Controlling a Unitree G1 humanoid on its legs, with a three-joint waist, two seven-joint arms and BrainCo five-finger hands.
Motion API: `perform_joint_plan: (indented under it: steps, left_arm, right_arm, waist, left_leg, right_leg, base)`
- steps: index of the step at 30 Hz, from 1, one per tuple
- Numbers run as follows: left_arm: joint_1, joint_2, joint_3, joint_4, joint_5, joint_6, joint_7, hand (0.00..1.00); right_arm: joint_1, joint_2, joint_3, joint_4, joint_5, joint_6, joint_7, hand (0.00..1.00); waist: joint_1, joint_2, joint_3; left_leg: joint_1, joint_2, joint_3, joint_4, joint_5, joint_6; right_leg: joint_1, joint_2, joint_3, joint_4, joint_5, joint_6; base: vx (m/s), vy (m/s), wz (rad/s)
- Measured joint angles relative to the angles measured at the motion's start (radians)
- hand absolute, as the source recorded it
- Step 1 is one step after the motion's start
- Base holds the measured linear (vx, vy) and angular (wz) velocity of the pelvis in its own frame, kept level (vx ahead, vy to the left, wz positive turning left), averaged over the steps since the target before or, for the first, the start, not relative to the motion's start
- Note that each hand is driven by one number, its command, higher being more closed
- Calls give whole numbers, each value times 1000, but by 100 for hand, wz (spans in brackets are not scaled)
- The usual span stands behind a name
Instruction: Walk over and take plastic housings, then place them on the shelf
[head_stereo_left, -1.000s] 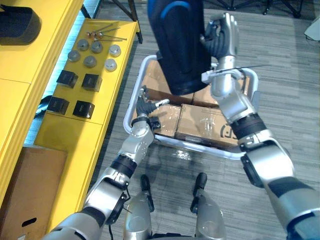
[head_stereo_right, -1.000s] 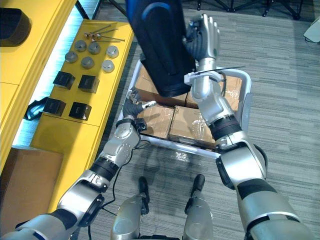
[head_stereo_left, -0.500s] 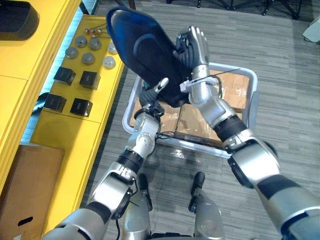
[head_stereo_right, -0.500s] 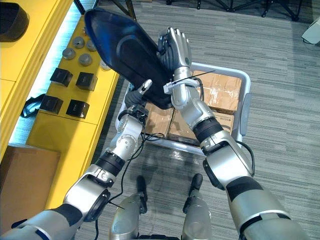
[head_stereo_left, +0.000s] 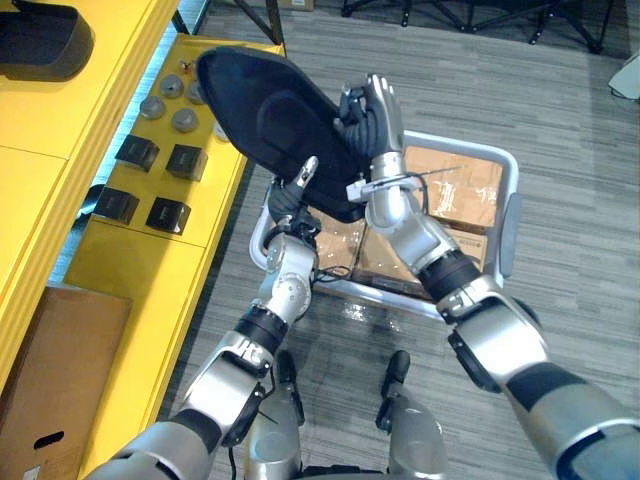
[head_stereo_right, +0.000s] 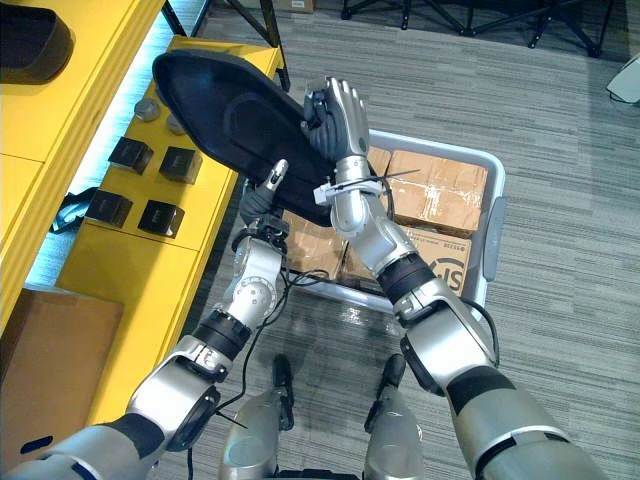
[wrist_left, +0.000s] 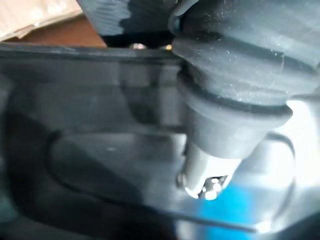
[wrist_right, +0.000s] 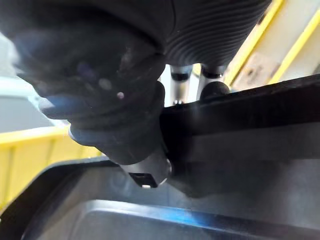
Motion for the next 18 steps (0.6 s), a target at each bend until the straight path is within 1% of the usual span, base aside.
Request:
perform_joint_plan:
  steps: [2, 3, 4, 7, 8, 9, 11, 14, 18]
  left_arm:
    - [1, 1, 7, -14, -11, -41, 0, 100]
    - [1, 1, 7, -18, -11, -55, -2, 100]
    - [4, 3, 9, -25, -12, -80, -5, 100]
    - [8, 7, 9, -45, -10, -120, -9, 100]
    - [9, 7, 9, -46, -10, -121, -9, 100]
    - [33, 6, 8, -76, -10, -126, -11, 100]
    - [62, 5, 7, -116, -8, -126, -19, 100]
    - [71, 4, 6, -123, -2, -125, -25, 100]
    - [101, 4, -2, -146, -1, -115, -38, 100]
  right_arm:
    - [24, -1, -1, -2, 38, 0, -24, 100]
    - [30, -1, -2, -3, 43, 0, -27, 100]
    - [48, -2, -3, -4, 51, 0, -35, 100]
    - [83, -2, -6, -9, 82, 1, -49, 100]
    - [84, -2, -6, -10, 82, 1, -49, 100]
    - [97, -1, -6, -35, 83, 1, -50, 100]
    - [102, -1, -5, -50, 84, 0, -50, 100]
    - [132, -1, -5, -87, 99, 0, -66, 100]
    - [153, -1, -5, -101, 112, 0, -66, 100]
  waist:
    - [-3, -12, 7]
    - [-3, -13, 7]
    - [-4, -13, 7]
    - [-7, -13, 7]
    - [-8, -13, 7]
    - [-16, -13, 8]
    - [-23, -13, 8]
    - [-25, -13, 8]
    - [-26, -14, 7]
  left_leg:
    - [8, 1, 7, -2, 0, 0]
    - [9, 1, 8, -3, 0, 0]
    - [12, 0, 12, -4, 0, 0]
    - [25, 1, 19, -11, 0, 0]
    - [27, 0, 19, -12, 0, 0]
    - [36, 1, 20, -13, 0, 0]
    - [49, 1, 21, -18, 0, -1]
    - [79, 3, 23, -32, 0, -2]
    - [90, 3, 22, -33, -1, -4]
  right_leg:
    - [4, 0, 1, -4, 1, 1]
    - [4, 0, 2, -6, 3, 1]
    - [7, 1, 3, -11, 6, 2]
    - [22, 4, 5, -30, 15, 3]
    - [23, 4, 5, -31, 15, 3]
    - [35, 6, 4, -36, 16, 3]
    - [51, 8, 4, -46, 16, 4]
    - [79, 13, 3, -59, 16, 4]
    - [91, 14, 1, -63, 16, 4]
  base:
    - [-30, 18, -7]
    - [-25, 19, -7]
    - [-13, 16, -4]
    - [1, 8, -3]
    - [12, 7, -4]
    - [0, 0, 0]
    - [0, 0, 0]
    - [0, 0, 0]
    - [0, 0, 0]
